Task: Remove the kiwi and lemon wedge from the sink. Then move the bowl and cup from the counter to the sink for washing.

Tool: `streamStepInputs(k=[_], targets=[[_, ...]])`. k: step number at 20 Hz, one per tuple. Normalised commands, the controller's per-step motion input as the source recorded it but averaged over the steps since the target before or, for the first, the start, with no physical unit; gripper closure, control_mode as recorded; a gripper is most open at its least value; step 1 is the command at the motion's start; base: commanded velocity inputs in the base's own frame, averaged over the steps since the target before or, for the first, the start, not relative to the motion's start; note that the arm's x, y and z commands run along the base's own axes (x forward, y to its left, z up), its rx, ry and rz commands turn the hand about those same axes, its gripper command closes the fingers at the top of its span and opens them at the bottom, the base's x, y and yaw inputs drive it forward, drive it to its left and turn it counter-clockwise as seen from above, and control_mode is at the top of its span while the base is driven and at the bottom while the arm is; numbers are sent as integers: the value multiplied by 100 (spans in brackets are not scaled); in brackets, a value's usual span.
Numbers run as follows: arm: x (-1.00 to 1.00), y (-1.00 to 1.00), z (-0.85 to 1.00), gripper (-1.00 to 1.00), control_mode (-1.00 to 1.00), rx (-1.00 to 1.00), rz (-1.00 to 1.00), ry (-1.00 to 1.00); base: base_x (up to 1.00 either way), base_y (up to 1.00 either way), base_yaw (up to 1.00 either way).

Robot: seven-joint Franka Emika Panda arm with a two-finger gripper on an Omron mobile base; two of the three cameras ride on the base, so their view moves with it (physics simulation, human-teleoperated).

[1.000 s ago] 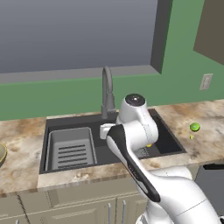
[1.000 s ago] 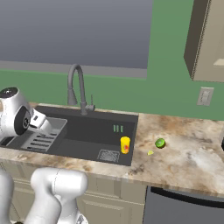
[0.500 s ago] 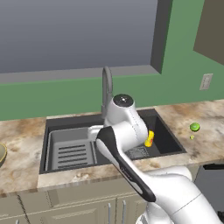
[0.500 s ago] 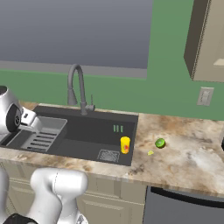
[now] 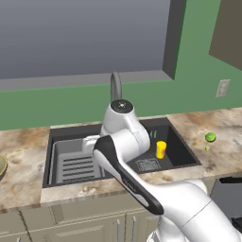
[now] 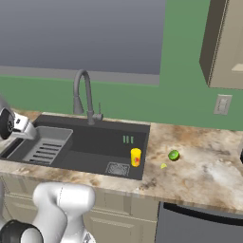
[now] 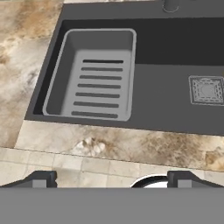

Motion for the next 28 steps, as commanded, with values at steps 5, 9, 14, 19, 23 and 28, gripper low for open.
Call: streamStepInputs(k=[5,9,14,19,23,28], targets=[[-4,34,13,-100,-100,0,4,5,0,0,0],[0,33,9,-100,-100,0,3,4,0,0,0],[0,35,3,-100,-100,0,2,2,0,0,0],[0,36,-1,-100,-100,0,1,0,0,0,0],[0,35,-4,-100,-100,0,0,0,0,0,0],[8,33,-6,-100,-100,1,0,2,0,0,0]])
